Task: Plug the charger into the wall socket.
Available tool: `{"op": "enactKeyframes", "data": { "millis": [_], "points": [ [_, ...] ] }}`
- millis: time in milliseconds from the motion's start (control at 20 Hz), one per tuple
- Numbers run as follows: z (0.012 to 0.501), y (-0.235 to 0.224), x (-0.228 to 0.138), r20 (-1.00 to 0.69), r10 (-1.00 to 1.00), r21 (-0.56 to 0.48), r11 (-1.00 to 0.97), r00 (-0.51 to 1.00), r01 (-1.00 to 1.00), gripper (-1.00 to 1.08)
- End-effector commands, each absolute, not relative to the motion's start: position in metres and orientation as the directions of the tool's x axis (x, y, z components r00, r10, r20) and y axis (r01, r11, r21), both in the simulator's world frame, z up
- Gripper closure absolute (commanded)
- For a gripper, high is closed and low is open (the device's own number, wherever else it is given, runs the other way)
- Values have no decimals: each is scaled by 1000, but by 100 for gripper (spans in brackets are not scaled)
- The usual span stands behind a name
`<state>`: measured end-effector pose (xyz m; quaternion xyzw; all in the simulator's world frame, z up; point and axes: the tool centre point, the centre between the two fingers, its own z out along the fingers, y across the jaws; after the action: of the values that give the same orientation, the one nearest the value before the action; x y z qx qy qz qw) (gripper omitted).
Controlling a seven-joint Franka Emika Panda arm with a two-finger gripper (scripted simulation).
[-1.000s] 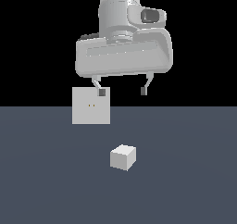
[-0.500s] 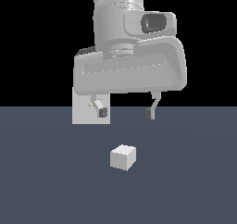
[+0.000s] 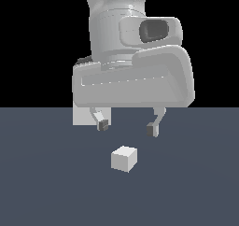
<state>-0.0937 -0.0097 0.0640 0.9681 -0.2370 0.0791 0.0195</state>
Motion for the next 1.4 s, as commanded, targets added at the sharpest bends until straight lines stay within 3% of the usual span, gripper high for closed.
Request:
{"op": "enactKeyframes", "data": {
  "millis": [0, 1250, 1300, 1350],
  "points": [
    [62, -10, -95, 165, -463, 0, -883, 871, -470, -92],
    [12, -9, -95, 164, -463, 0, -883, 871, -469, -92],
    [12, -9, -95, 164, -463, 0, -883, 871, -469, 108],
    [12, -9, -95, 164, -463, 0, -883, 871, -469, 108]
  ]
}}
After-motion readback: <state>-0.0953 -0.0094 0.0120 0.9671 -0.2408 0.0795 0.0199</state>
